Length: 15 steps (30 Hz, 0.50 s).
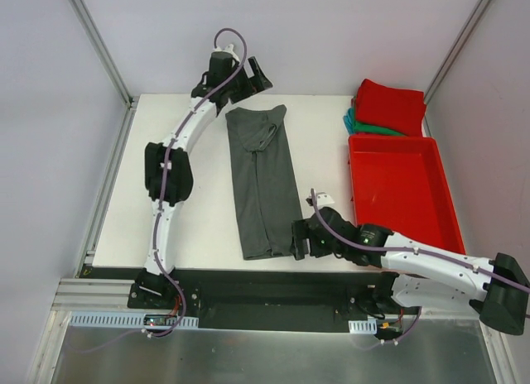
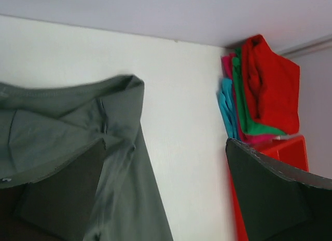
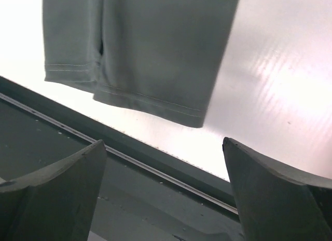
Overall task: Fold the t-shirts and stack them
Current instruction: Rotate the tshirt 90 degrees
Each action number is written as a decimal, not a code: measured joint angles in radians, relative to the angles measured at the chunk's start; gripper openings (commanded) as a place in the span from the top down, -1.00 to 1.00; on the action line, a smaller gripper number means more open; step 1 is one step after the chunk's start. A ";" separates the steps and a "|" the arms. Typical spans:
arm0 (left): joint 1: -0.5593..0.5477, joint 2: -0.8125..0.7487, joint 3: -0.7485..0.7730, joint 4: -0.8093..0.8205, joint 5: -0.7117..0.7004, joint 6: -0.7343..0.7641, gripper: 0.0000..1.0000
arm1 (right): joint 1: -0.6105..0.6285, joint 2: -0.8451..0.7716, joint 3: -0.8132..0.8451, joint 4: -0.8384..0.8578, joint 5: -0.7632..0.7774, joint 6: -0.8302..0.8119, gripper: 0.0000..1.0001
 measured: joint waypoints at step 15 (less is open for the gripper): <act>-0.410 -1.177 -1.416 -0.077 -0.217 -0.034 -0.95 | -0.050 -0.178 -0.176 0.000 0.124 0.129 -0.92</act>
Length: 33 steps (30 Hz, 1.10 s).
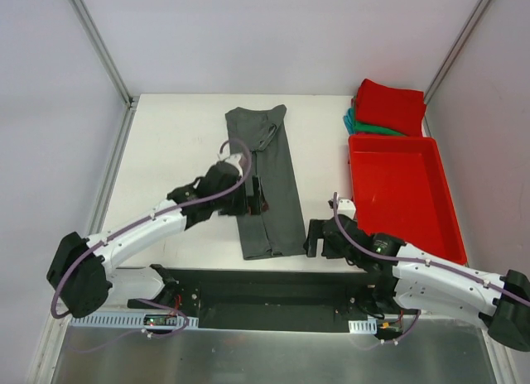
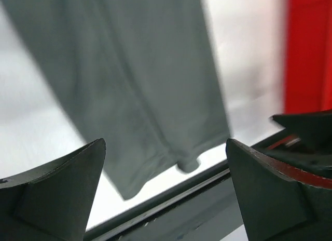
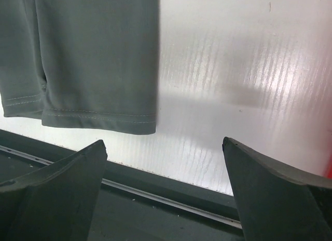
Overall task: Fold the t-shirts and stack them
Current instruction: Rotate the tshirt 90 degrees, then grab the bottom of the folded rectangular tshirt with both arms
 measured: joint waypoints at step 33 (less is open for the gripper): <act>-0.238 0.131 -0.275 -0.012 -0.064 -0.343 0.64 | -0.091 0.393 0.083 0.167 -0.206 -0.043 -0.16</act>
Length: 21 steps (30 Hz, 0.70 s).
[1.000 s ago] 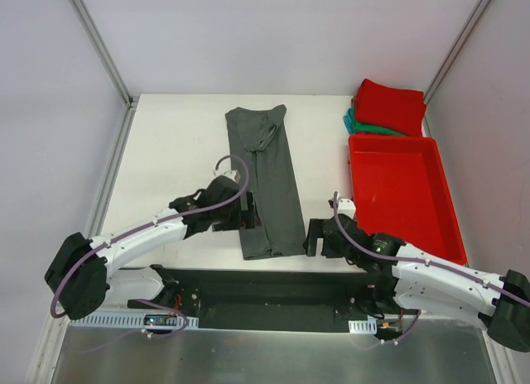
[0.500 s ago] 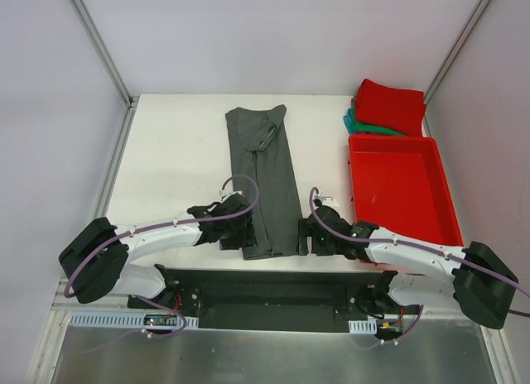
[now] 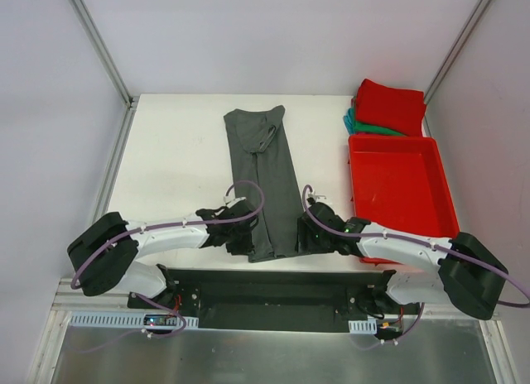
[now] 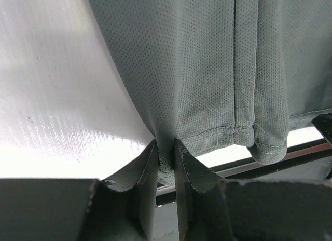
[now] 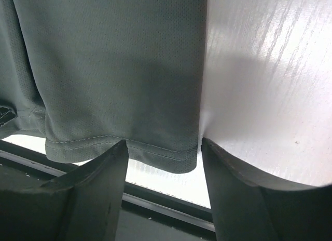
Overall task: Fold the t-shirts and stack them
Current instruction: Grab the bottom of the folded rectangular tshirt with both arms
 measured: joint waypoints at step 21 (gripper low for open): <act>-0.006 -0.047 -0.027 -0.069 0.002 -0.036 0.46 | -0.003 -0.010 -0.035 0.047 -0.021 0.019 0.23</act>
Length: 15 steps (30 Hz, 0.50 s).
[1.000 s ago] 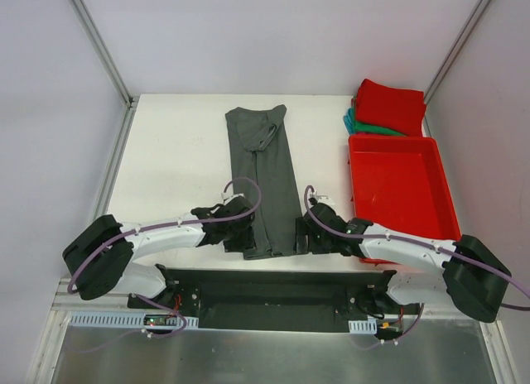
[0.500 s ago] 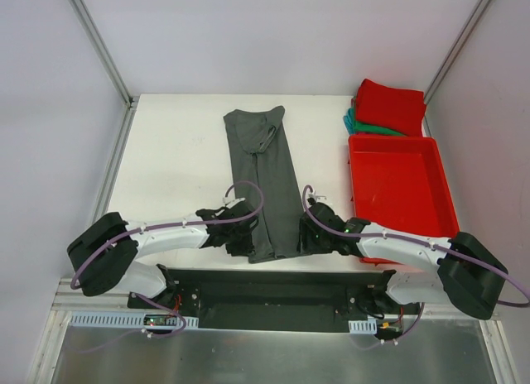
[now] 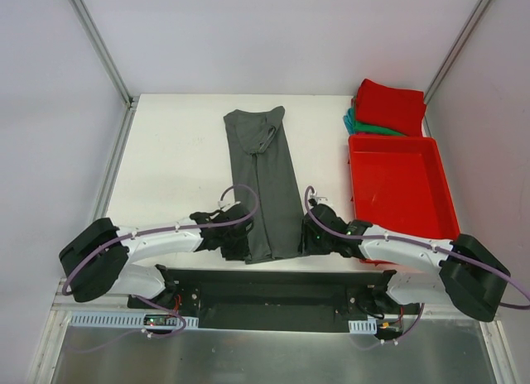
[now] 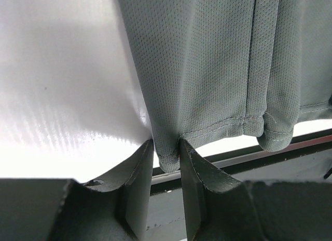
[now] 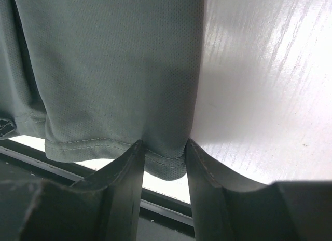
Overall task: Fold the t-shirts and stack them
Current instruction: Grab the bottom of the folded rectangular tshirt with both arms
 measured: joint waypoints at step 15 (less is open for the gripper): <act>-0.032 -0.061 -0.040 -0.043 0.013 -0.015 1.00 | 0.042 -0.015 -0.030 0.018 -0.052 0.008 0.91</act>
